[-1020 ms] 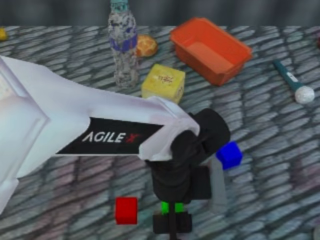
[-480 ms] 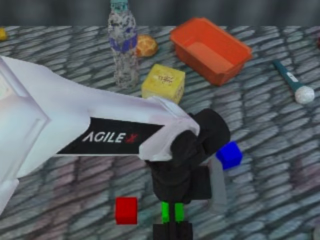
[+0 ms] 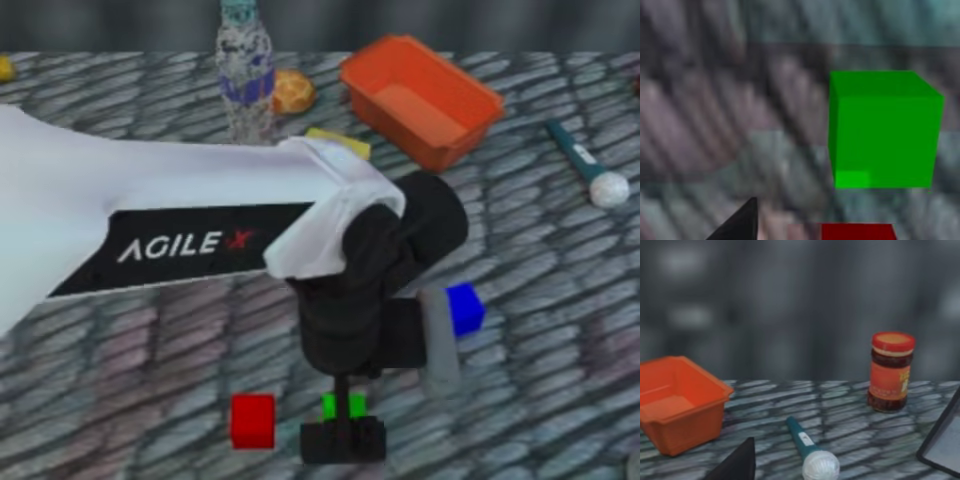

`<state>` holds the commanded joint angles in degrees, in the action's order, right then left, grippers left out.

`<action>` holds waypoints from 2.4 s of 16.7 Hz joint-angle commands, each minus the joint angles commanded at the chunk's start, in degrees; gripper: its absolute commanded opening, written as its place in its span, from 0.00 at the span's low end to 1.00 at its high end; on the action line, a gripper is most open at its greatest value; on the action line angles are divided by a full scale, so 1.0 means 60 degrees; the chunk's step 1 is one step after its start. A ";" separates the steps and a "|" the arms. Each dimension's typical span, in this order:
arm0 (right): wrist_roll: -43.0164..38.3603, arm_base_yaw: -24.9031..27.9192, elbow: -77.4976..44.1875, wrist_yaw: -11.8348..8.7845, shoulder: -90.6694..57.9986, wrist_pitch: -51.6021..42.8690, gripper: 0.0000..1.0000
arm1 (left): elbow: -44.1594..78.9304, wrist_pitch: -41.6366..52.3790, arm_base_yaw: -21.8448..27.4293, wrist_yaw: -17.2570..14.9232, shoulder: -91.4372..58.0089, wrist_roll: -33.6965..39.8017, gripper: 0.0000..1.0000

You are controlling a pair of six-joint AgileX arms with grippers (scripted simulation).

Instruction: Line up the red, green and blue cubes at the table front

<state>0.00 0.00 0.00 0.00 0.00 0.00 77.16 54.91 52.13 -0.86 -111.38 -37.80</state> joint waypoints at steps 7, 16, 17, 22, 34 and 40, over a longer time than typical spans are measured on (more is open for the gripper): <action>0.0000 0.0000 0.0000 0.0000 0.0000 0.0000 1.00 | 0.0303 0.0517 -0.0052 0.0004 0.0291 0.0037 1.00; -0.0448 0.1290 -0.3873 -0.0012 -0.4494 -0.2513 1.00 | -0.2996 -0.1705 -0.2209 0.0157 0.4162 0.1389 1.00; -0.0531 0.1517 -0.4559 -0.0007 -0.5468 -0.2995 1.00 | -0.3675 -0.2092 -0.2618 0.0169 0.4966 0.1658 1.00; -0.0972 0.2732 -0.8115 -0.0015 -1.0977 -0.5623 1.00 | -0.7329 -0.4066 -0.4788 0.0183 0.9447 0.3148 1.00; -0.1696 0.4867 -1.4567 0.0006 -1.9505 -0.9873 1.00 | -1.2766 -0.8839 -0.8717 0.0147 1.8220 0.6153 1.00; -0.1725 0.4961 -1.4876 0.0019 -1.9853 -1.0022 1.00 | -1.2860 -0.9151 -0.8880 0.0143 1.8563 0.6299 1.00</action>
<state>-10.35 29.77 -89.26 0.11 -119.12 -60.13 0.00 0.00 -1.15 0.00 0.00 0.00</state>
